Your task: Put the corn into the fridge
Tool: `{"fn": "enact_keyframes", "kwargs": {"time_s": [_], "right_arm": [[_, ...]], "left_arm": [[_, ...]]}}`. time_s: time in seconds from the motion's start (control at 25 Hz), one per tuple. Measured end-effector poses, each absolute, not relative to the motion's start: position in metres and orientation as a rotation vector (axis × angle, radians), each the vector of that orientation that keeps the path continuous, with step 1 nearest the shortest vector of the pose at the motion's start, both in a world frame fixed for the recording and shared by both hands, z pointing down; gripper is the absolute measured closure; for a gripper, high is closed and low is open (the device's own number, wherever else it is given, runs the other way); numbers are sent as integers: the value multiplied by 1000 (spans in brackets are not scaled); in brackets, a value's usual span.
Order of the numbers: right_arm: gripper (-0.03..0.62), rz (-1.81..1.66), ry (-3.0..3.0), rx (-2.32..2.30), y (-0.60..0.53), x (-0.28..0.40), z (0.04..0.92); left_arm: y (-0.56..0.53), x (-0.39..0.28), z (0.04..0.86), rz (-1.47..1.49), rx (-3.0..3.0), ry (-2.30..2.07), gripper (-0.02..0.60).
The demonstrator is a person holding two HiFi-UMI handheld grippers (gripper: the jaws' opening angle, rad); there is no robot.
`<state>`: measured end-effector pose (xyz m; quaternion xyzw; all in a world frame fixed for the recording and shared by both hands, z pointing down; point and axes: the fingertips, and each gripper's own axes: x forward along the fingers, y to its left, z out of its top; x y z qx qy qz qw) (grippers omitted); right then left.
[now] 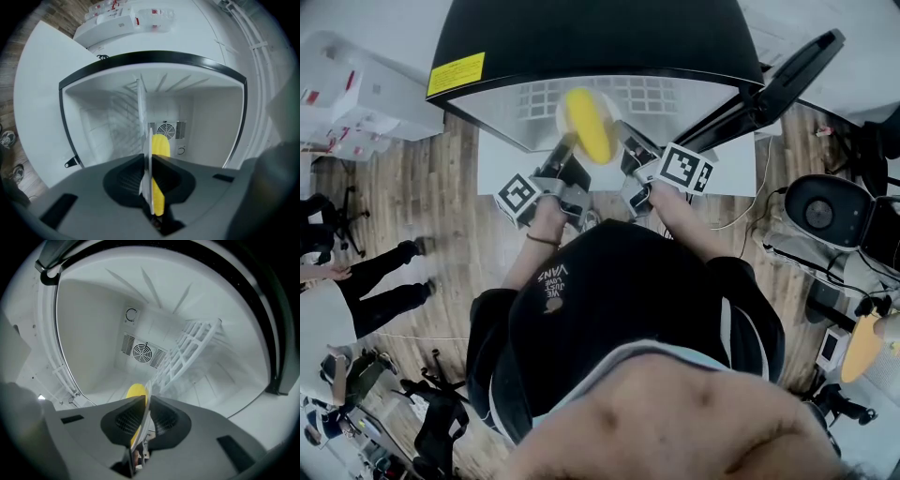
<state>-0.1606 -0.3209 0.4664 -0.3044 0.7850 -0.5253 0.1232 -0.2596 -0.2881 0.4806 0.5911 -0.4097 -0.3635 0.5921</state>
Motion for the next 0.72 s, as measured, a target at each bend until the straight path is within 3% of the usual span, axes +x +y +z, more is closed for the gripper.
{"fn": "enact_keyframes", "kwargs": {"time_s": [0.72], "right_arm": [[562,-1537,2299,-864,-341,-156,468]], "left_arm": [[-303,-253,482,-942,1259,-951,540]]}}
